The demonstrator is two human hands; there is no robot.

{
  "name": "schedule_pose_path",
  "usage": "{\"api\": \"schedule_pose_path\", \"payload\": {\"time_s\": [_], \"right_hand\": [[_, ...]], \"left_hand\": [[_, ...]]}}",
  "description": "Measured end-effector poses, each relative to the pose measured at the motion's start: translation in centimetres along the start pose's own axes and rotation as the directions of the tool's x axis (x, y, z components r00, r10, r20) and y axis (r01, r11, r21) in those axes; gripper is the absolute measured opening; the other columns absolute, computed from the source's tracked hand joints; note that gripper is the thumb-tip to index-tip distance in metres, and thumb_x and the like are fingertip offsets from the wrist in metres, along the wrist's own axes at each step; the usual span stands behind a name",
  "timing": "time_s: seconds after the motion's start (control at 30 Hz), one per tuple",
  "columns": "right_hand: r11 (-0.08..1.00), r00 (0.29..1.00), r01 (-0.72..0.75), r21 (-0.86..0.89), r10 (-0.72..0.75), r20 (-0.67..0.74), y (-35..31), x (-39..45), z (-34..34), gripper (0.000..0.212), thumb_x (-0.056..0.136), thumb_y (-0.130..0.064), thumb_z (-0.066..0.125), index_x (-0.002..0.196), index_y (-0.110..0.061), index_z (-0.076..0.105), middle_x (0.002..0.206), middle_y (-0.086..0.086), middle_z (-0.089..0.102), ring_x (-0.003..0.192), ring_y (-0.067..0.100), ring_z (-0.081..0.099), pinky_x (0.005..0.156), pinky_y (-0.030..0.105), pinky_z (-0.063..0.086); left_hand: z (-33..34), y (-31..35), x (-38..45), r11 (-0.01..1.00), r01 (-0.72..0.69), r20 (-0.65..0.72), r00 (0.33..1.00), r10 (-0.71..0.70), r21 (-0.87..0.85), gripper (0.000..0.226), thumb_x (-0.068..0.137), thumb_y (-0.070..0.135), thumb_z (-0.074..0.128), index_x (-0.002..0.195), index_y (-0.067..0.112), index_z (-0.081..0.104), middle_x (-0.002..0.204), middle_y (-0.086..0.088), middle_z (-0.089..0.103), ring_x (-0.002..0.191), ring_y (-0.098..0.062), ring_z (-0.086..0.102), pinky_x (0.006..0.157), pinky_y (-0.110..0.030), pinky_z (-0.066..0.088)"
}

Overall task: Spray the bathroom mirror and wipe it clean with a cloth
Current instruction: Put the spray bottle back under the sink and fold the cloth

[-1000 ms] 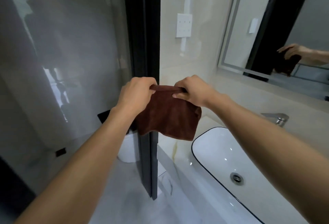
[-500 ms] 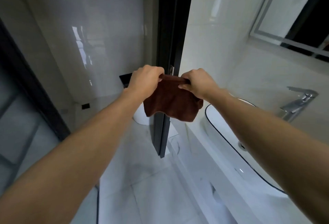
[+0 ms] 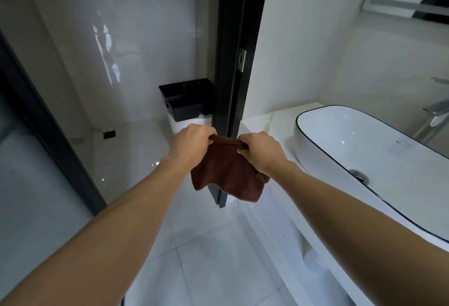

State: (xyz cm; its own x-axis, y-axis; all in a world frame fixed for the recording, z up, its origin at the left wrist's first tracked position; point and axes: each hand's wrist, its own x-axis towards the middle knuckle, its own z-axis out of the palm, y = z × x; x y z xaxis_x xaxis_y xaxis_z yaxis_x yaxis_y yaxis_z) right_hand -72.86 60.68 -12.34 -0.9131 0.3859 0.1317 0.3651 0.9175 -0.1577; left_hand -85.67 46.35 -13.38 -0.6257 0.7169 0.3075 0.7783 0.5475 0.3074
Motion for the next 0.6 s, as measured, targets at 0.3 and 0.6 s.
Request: {"api": "schedule_pose_path", "payload": {"time_s": [0.3, 0.6], "right_hand": [[0.991, 0.987, -0.099, -0.095, 0.085, -0.138, 4.3, -1.0, 14.9, 0.013, 0.101, -0.023, 0.050, 0.088, -0.024, 0.050, 0.098, 0.006, 0.066, 0.093, 0.032, 0.061, 0.070, 0.036, 0.043], [0.961, 0.944, -0.218, -0.171, 0.164, -0.285, 7.3, -4.4, 29.3, 0.010, 0.100, -0.008, 0.043, 0.102, -0.012, 0.052, 0.092, 0.007, 0.054, 0.078, 0.033, 0.053, 0.066, 0.038, 0.037]], "left_hand": [[16.1, -3.8, -1.1, 0.987, -0.159, -0.097, 0.983, 0.155, -0.034, 0.016, 0.099, 0.019, 0.054, 0.104, 0.022, 0.070, 0.098, -0.005, 0.069, 0.095, -0.030, 0.063, 0.076, -0.041, 0.049], [29.7, -5.5, -4.1, 0.973, -0.221, -0.230, 0.946, 0.230, 0.061, 0.022, 0.099, 0.021, 0.050, 0.106, 0.027, 0.070, 0.098, -0.003, 0.070, 0.095, -0.030, 0.063, 0.070, -0.034, 0.035]]}}
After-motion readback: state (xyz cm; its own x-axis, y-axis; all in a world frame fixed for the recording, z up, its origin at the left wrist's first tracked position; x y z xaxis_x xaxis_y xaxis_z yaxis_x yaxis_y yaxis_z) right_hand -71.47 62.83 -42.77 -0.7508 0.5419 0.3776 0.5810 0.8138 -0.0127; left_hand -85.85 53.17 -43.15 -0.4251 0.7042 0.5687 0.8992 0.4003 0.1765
